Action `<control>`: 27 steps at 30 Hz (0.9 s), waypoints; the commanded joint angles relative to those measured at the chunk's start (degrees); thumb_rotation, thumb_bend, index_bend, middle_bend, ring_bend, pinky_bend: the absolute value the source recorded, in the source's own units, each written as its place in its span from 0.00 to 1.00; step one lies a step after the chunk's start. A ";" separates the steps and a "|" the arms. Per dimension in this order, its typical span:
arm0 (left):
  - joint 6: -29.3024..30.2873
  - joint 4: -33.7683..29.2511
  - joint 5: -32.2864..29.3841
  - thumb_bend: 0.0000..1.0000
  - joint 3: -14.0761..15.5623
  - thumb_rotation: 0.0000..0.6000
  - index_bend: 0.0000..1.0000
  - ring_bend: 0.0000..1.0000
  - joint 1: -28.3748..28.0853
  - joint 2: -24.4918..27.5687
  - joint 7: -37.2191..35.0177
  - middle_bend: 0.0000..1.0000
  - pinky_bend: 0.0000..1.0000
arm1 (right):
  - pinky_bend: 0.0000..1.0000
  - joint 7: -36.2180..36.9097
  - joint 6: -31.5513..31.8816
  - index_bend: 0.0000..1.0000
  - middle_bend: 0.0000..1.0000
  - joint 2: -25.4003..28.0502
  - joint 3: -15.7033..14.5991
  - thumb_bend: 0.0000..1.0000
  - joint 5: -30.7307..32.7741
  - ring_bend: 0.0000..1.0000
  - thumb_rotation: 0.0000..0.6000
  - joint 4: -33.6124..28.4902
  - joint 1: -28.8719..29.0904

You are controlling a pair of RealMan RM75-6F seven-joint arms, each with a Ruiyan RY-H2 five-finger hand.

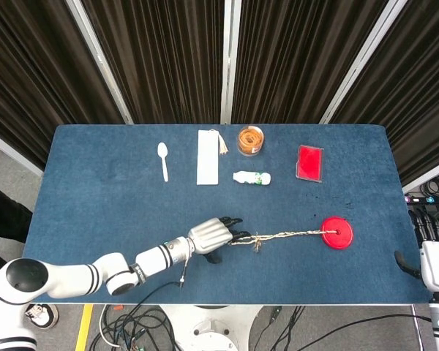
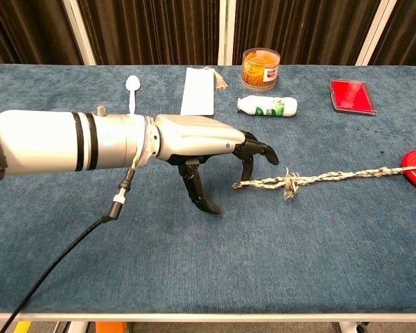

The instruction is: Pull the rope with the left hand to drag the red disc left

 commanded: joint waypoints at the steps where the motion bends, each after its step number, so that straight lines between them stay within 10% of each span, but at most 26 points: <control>1: 0.13 0.13 0.28 0.21 0.31 1.00 0.12 0.00 -0.09 -0.15 -0.29 0.33 0.14 | 0.00 0.01 -0.11 0.00 0.05 -0.04 0.00 0.22 0.08 0.00 1.00 0.09 0.01; 11: -0.91 -0.21 -0.77 0.30 0.71 1.00 0.16 0.03 -0.28 -0.05 -1.28 0.48 0.14 | 0.00 0.25 -0.37 0.00 0.05 -0.20 0.07 0.22 0.31 0.00 1.00 0.44 0.02; 18: -1.37 -1.40 -1.86 0.31 1.13 1.00 0.23 0.25 0.12 1.01 -0.14 0.67 0.17 | 0.00 0.37 -0.61 0.00 0.05 -0.25 0.13 0.22 0.46 0.00 1.00 0.59 0.08; 27: 3.60 -2.55 -2.70 0.34 1.44 1.00 0.66 0.61 3.19 5.43 7.79 0.85 0.54 | 0.00 0.50 -0.61 0.00 0.05 -0.37 0.15 0.23 0.36 0.00 1.00 0.72 0.12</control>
